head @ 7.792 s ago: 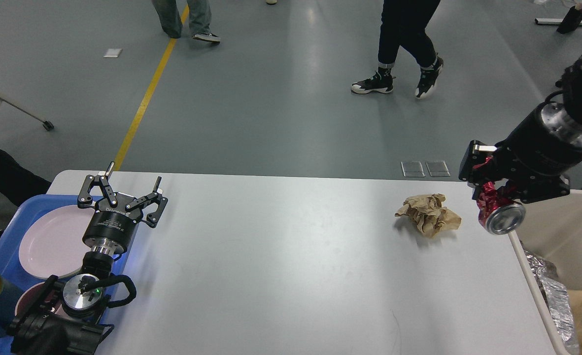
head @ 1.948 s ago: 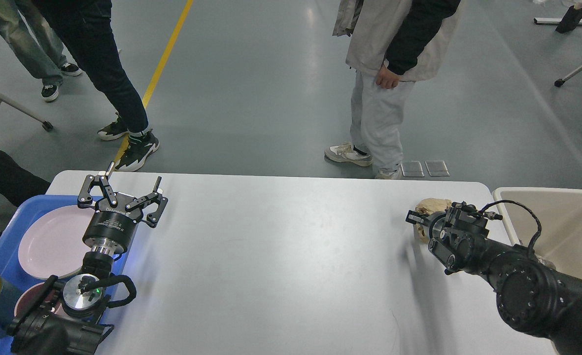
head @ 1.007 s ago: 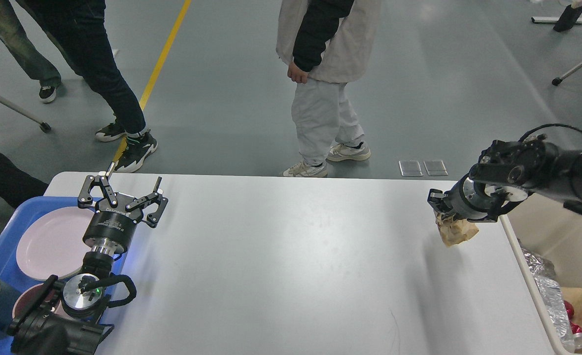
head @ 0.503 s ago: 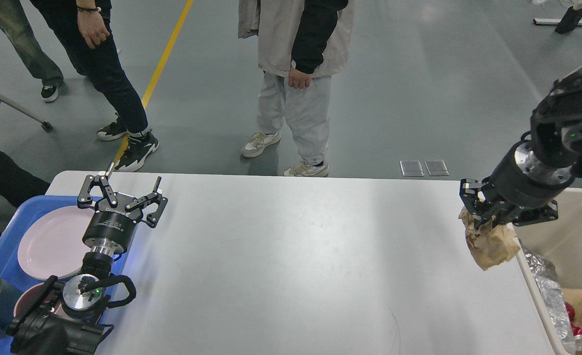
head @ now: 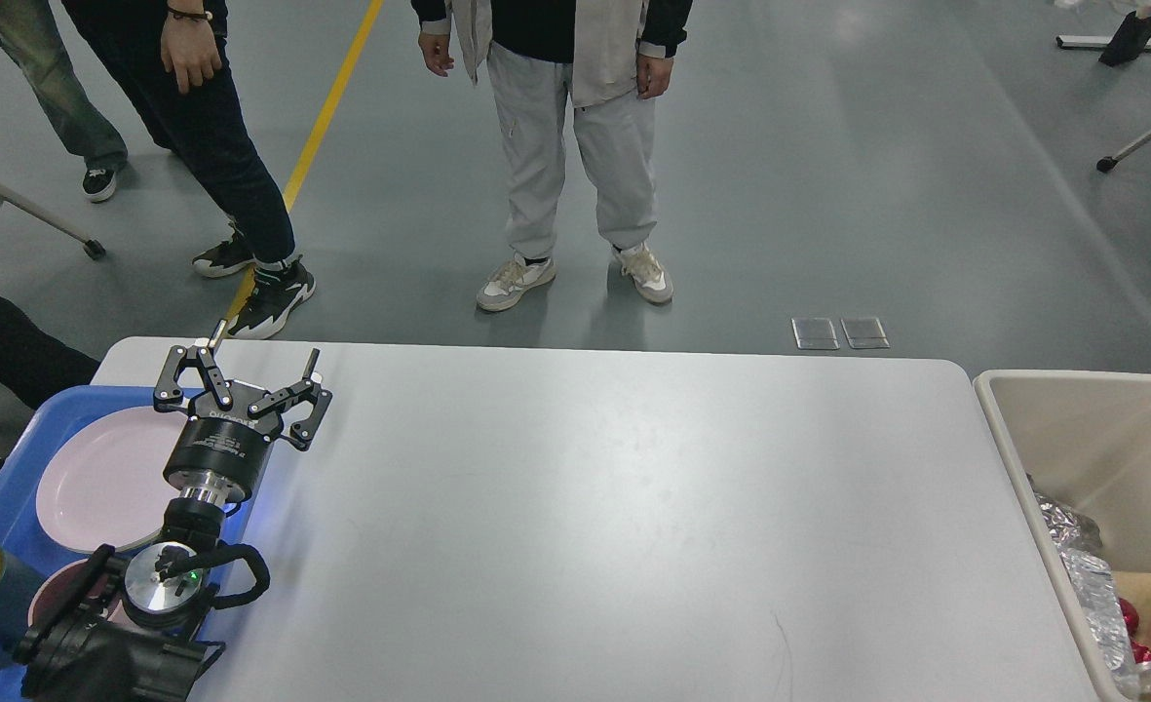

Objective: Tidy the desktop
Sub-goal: 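Carry the brown paper to the bin and release it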

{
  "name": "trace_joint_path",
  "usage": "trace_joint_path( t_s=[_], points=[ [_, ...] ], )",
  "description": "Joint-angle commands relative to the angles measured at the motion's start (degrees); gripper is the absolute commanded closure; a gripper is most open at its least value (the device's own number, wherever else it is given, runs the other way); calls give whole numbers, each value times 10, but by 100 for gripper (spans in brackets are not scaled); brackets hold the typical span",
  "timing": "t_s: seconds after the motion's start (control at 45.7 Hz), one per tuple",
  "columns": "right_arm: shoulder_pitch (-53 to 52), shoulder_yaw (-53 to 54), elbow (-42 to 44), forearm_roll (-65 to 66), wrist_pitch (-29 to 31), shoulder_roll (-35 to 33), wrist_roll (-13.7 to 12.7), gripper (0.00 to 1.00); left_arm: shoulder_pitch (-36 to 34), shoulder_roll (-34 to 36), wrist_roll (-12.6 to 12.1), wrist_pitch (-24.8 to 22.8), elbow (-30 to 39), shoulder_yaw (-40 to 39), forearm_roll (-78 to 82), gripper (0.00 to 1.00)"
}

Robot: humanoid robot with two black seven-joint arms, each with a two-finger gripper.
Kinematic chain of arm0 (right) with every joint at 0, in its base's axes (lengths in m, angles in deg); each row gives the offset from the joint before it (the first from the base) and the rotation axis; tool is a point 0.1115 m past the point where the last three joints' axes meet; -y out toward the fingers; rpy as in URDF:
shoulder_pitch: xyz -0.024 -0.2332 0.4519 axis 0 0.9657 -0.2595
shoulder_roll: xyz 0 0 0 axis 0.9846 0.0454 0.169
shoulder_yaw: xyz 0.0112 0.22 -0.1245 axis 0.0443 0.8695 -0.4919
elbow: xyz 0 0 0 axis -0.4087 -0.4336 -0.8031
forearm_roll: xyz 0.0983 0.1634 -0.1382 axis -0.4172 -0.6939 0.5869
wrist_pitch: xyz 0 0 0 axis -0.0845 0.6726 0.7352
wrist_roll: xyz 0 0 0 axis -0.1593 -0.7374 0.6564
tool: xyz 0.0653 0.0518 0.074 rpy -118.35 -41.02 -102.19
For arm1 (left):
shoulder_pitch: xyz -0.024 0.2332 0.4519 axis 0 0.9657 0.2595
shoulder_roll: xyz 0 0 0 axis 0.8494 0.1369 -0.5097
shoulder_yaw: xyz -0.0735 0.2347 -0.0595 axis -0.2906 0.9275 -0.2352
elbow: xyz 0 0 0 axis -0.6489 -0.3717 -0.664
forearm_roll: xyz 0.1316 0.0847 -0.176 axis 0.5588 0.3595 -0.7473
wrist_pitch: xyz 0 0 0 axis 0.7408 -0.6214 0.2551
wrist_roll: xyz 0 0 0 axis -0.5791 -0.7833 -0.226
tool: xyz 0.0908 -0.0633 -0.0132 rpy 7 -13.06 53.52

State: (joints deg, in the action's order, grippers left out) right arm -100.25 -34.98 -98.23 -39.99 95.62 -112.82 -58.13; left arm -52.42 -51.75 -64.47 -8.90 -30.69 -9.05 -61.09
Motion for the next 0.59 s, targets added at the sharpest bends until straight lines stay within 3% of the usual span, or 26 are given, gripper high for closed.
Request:
trace_joint_path(
  t_s=[0.0,0.197,0.306,0.569],
  points=[
    [167,69,152,5,-4,-56,4,100,0,0,0,0,0,0,0,3],
    [467,295,388,6,-10,-75,3,100,0,0,0,0,0,0,0,3],
    [606,378,500,6,-44,-23,3,100,0,0,0,0,0,0,0,3],
    [762,473,642,3,-178,91,3,100,0,0,0,0,0,0,0,3]
  ],
)
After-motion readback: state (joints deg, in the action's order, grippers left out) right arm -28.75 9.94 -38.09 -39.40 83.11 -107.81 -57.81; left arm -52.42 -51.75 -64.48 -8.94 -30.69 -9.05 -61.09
